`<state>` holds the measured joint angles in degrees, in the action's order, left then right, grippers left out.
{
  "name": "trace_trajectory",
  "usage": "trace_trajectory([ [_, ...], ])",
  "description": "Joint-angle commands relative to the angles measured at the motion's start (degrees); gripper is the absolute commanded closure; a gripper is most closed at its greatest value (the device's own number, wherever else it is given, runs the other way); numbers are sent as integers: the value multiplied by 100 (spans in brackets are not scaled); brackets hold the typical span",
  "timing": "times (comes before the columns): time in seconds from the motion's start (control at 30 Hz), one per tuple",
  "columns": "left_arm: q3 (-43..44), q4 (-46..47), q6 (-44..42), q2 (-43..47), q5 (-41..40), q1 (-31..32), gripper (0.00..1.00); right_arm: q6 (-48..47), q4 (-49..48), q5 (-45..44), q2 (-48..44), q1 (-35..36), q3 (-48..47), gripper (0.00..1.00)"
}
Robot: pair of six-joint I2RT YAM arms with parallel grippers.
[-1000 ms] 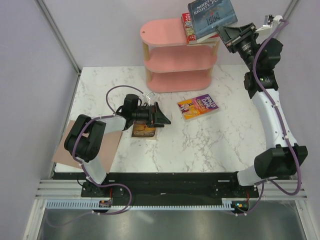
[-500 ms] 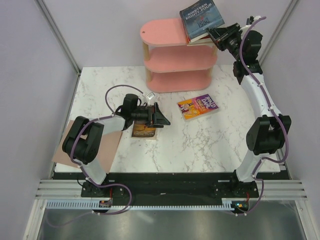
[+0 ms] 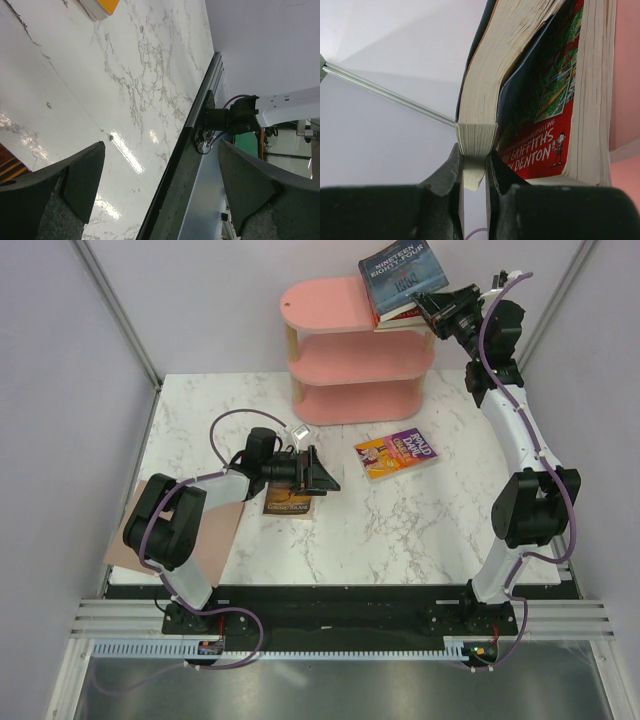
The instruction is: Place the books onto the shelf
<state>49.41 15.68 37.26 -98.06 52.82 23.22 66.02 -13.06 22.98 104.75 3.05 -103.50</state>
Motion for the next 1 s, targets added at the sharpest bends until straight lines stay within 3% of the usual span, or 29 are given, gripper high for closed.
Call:
trace_trajectory([
  [0.0,-10,-21,-271,287,18,-20,0,104,-944,-109,-306,3,119,87],
  [0.2,-19,-48,-280,340,-8,-19,0,78,-997,-136,-464,3,550,61],
  [0.37,-10,-74,-280,375,-8,-11,0,78,-1023,-171,-578,-6,753,58],
  [0.43,-19,-74,-280,402,-17,-20,0,60,-1110,-224,-648,-6,867,65],
  [0.47,-28,-74,-280,393,-26,-20,0,69,-1181,-276,-675,3,937,71],
  [0.5,-28,-74,-280,393,-26,-11,0,86,-1225,-320,-745,-6,1050,83],
  [0.57,-45,-74,-280,411,-26,-20,0,87,-1295,-452,-798,3,1148,92],
  [0.97,-63,-197,-377,455,-35,-19,0,368,-1867,-663,-816,-15,1333,93],
])
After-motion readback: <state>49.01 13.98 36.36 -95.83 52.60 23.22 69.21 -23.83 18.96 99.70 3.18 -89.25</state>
